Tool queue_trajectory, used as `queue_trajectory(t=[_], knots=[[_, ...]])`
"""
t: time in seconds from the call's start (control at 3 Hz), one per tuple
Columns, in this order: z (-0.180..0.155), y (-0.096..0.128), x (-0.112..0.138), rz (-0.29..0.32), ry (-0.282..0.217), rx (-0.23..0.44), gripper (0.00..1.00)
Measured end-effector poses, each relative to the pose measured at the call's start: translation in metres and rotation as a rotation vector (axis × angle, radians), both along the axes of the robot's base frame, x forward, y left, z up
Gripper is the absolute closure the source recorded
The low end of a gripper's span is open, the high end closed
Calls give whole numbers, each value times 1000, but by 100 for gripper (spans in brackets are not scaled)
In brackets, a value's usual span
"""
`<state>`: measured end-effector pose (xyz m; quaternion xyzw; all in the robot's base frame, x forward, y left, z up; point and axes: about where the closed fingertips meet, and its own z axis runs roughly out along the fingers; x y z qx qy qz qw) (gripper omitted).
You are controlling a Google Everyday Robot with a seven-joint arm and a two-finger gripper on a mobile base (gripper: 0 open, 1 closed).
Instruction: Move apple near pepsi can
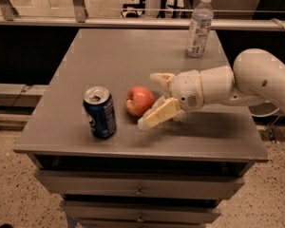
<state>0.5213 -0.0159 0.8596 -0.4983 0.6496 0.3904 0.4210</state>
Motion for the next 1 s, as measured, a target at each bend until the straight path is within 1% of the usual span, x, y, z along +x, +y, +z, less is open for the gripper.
queue_trajectory(t=[0.33,0.67,1.0], knots=[[6,-30,2,-54,-33,4,0],[19,-80,3,-138,-80,-15,0],[21,-88,3,-152,-86,-17,0]])
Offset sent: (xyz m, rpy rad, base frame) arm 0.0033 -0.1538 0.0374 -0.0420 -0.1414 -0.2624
